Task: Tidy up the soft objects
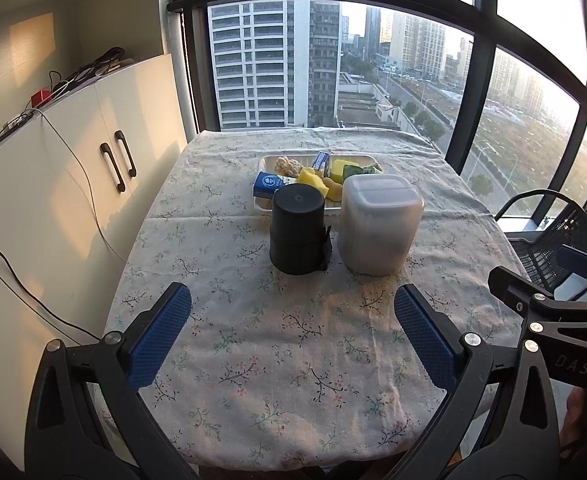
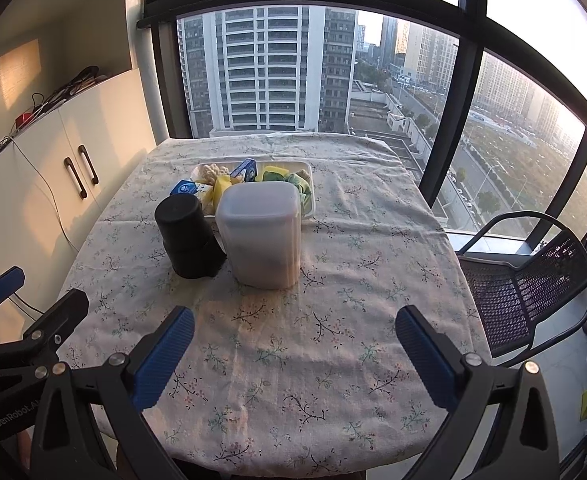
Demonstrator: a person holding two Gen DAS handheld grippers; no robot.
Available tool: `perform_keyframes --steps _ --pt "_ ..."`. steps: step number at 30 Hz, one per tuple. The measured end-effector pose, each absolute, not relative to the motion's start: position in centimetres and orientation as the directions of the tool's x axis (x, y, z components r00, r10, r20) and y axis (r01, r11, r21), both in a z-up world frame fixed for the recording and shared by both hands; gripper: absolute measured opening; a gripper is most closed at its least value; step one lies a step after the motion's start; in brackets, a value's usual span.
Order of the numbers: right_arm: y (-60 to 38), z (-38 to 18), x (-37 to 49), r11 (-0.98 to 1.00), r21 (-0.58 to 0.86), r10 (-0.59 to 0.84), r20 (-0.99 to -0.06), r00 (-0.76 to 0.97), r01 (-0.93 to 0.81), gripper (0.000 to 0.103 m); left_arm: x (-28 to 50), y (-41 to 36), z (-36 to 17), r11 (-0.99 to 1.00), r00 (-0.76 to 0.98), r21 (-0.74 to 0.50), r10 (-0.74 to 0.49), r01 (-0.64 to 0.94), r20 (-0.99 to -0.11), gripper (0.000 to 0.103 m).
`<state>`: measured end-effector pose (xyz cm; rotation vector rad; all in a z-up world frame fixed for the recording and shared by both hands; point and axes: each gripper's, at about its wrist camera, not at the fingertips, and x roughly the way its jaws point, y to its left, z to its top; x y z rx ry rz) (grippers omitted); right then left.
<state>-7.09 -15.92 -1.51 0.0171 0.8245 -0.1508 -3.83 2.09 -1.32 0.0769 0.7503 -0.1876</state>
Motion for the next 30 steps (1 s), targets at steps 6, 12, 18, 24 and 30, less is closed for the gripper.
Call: perform_keyframes --steps 6,12,18,24,30 --pt "-15.9 -1.6 -7.03 0.99 -0.046 -0.126 -0.734 0.668 0.136 0.103 -3.66 2.03 -1.42 0.981 0.713 0.003 -0.139 0.194 -0.687 0.103" --pt "-15.89 -1.6 -7.04 0.99 -0.045 -0.126 -0.734 0.667 0.137 0.103 -3.63 1.91 -1.47 0.981 0.713 0.004 -0.137 0.192 -0.688 0.103" --pt "-15.94 -1.66 -6.96 0.989 -0.046 -0.127 -0.735 0.667 0.137 0.103 -3.62 1.88 -1.57 0.981 0.71 0.007 -0.136 0.194 -0.691 0.103" --pt "-16.01 -1.65 -6.95 0.99 -0.046 -0.125 -0.734 0.667 0.136 0.103 -3.63 1.8 -1.55 0.981 0.71 0.008 -0.134 0.193 -0.691 0.103" --pt "-15.95 -1.72 -6.92 0.989 -0.048 -0.128 -0.734 0.667 0.137 0.103 -3.55 1.98 -1.55 0.981 0.707 0.009 -0.133 0.193 -0.694 0.103"
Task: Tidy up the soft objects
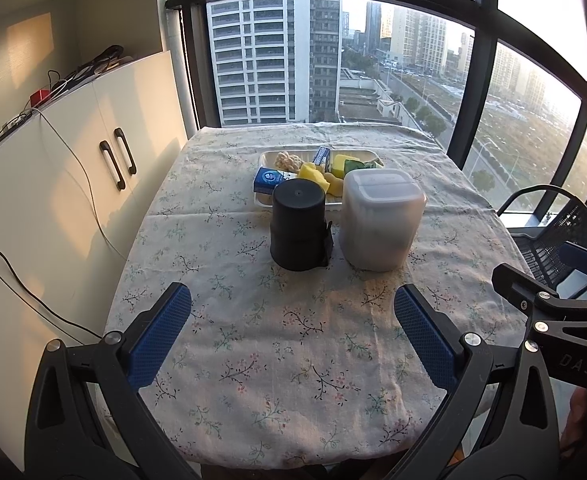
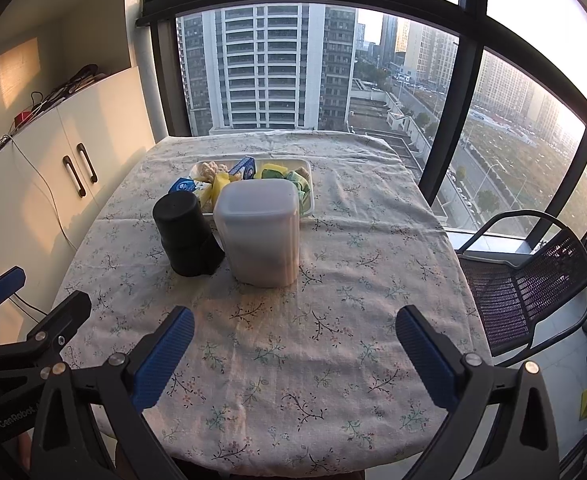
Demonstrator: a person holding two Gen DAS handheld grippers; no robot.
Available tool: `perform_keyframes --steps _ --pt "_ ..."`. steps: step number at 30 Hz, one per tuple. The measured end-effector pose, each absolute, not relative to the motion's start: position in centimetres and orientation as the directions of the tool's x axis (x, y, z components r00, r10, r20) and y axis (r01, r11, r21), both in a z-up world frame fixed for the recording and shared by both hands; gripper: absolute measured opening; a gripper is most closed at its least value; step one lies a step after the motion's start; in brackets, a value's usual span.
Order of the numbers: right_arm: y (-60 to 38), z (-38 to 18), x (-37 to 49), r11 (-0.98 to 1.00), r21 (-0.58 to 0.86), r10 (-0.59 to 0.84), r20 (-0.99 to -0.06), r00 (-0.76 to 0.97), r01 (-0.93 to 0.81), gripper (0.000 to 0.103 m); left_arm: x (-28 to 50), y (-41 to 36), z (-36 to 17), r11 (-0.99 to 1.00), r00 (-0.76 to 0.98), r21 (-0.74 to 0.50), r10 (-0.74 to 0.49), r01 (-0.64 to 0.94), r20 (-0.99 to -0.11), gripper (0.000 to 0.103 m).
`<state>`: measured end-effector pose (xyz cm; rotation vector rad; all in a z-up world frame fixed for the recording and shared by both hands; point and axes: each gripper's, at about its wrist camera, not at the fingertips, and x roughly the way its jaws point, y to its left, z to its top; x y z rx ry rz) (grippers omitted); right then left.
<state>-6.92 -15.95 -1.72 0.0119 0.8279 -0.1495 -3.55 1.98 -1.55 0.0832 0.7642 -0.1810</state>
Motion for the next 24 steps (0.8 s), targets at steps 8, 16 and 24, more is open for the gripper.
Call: perform_keyframes --steps 8,16,24 --pt "-15.98 -1.78 -6.89 0.989 -0.048 -0.128 -0.736 0.665 0.138 0.103 -3.5 2.01 -1.54 0.981 0.707 0.01 -0.133 0.194 -0.695 0.103" --pt "-15.94 -1.86 -6.87 0.989 -0.049 -0.13 -0.737 0.664 0.139 0.103 -3.5 2.02 -1.56 0.981 0.705 0.011 -0.131 0.194 -0.697 0.103" --pt "-15.92 -1.91 -6.9 0.989 -0.049 -0.131 -0.737 0.663 0.14 0.103 -3.52 2.04 -1.6 0.981 0.704 0.011 -0.131 0.194 -0.698 0.103"
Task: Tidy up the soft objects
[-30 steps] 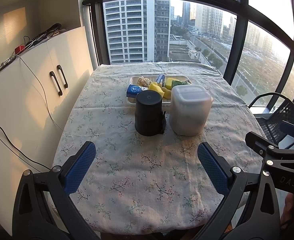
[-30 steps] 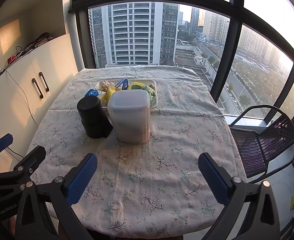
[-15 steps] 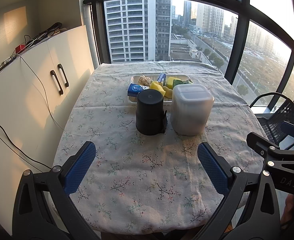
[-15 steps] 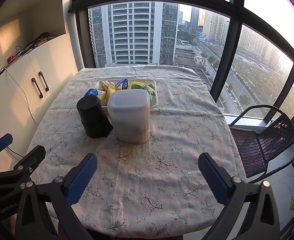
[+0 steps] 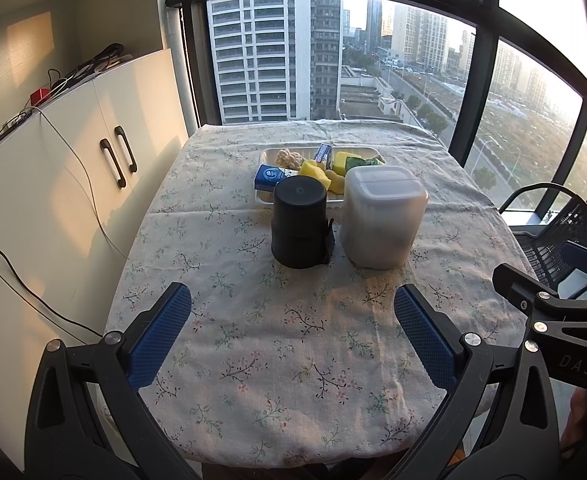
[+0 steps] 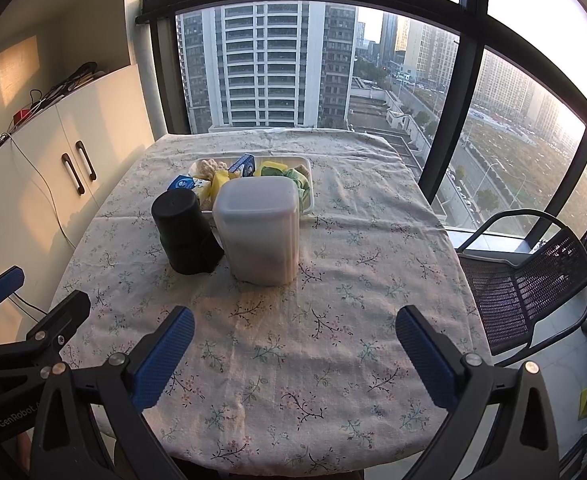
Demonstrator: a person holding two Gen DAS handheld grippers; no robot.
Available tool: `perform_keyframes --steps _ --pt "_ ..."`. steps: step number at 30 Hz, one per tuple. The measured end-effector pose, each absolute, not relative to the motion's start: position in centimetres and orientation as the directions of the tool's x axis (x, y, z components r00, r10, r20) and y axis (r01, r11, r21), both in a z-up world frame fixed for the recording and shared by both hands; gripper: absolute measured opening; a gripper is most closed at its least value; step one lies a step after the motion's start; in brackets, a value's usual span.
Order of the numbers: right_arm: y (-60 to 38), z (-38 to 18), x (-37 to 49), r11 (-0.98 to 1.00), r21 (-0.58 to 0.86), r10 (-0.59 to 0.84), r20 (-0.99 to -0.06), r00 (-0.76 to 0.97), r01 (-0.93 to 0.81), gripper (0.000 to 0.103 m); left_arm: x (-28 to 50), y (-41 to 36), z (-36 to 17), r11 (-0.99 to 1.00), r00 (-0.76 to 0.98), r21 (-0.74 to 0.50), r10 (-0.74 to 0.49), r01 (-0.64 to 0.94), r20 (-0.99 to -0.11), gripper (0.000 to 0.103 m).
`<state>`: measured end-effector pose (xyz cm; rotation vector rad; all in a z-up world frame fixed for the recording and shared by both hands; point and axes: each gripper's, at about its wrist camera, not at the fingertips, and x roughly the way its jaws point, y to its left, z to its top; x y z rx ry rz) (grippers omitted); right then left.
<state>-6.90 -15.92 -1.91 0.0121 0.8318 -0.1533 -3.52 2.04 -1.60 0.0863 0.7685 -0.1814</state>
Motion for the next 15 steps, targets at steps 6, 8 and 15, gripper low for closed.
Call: perform_keyframes --steps 6,8,15 --pt "-15.97 -1.98 -6.93 0.989 -0.05 -0.132 -0.737 0.663 0.14 0.103 -3.49 2.04 -1.6 0.981 0.704 0.012 -0.132 0.195 -0.698 0.103" --pt "-15.97 -1.96 -6.92 0.989 -0.05 -0.131 -0.737 0.663 0.139 0.103 -3.49 2.03 -1.6 0.981 0.705 0.011 -0.132 0.195 -0.697 0.103" --pt "-16.0 -2.23 -7.11 0.988 -0.047 -0.132 -0.739 0.661 0.144 0.103 -3.59 2.17 -1.79 0.981 0.702 0.01 -0.132 0.195 -0.7 0.103"
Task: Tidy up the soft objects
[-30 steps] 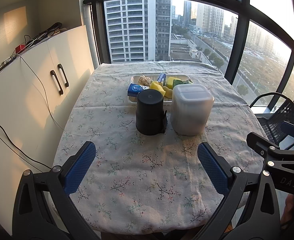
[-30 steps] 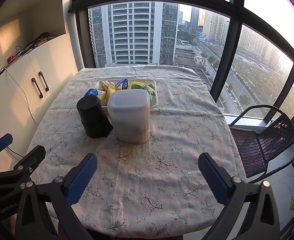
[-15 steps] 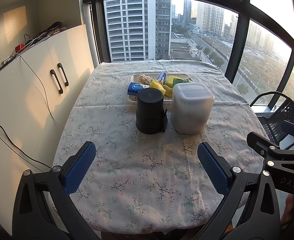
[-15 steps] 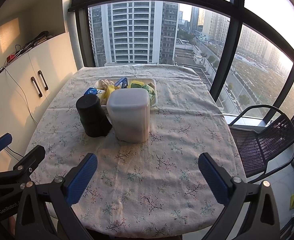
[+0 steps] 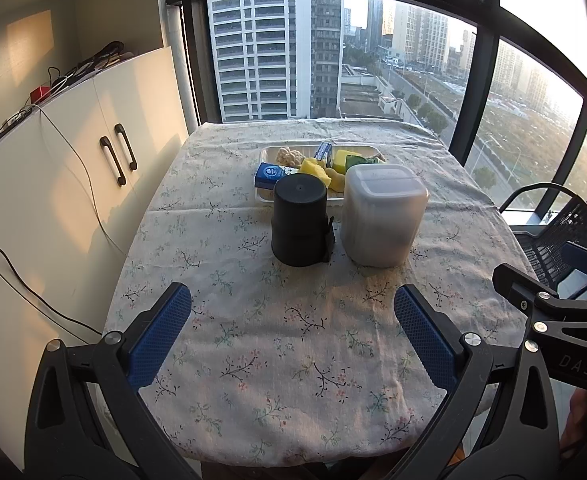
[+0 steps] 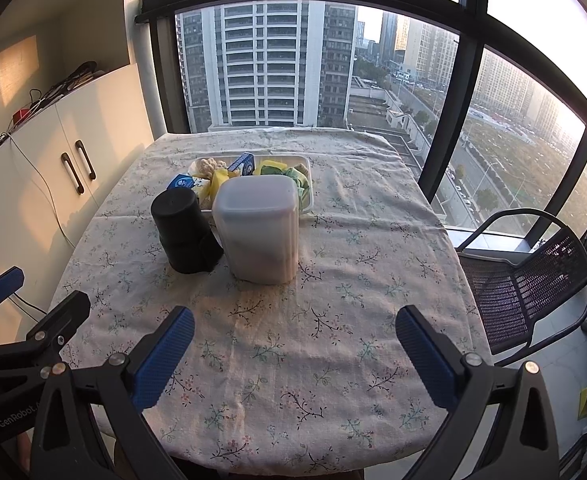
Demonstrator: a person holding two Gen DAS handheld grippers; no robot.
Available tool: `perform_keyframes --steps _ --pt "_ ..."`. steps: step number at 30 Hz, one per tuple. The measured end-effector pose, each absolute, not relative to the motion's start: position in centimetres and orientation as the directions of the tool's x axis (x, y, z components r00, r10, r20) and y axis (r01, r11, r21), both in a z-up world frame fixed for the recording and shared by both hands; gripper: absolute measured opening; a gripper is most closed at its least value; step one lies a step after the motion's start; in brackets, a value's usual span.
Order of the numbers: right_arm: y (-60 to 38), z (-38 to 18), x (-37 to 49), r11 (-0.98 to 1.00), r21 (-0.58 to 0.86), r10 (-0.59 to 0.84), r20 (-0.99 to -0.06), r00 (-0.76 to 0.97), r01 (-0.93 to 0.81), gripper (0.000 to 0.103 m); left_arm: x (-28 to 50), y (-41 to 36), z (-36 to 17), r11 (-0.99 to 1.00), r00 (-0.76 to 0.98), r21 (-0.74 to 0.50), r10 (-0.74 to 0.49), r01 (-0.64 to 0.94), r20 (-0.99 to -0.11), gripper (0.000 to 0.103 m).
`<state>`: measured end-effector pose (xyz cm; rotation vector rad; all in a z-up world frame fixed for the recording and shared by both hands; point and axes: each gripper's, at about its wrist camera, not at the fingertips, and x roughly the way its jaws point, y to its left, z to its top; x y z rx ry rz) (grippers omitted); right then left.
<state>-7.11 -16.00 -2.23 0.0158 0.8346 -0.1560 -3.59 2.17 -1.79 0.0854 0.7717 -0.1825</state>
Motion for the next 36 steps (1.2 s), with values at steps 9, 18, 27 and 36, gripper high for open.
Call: perform_keyframes --steps 9,18,27,36 --pt "-16.02 -2.25 -7.1 0.988 -0.049 -0.132 -0.741 0.658 0.143 0.103 -3.92 2.4 -2.16 0.98 0.699 0.01 -0.135 0.199 -0.703 0.103" --pt "-16.07 -2.34 -7.09 0.988 -0.05 -0.134 -0.743 0.656 0.145 0.103 -4.05 2.34 -2.24 0.979 0.697 0.011 -0.138 0.205 -0.704 0.103" --pt "-16.03 -2.49 -7.03 0.987 -0.055 -0.142 -0.744 0.652 0.153 0.103 -4.03 2.15 -2.29 0.977 0.689 0.002 -0.15 0.215 -0.709 0.103" --pt "-16.12 -2.58 -6.91 0.986 -0.059 -0.147 -0.747 0.649 0.156 0.103 -3.93 2.07 -2.43 0.976 0.683 0.003 -0.151 0.218 -0.714 0.103"
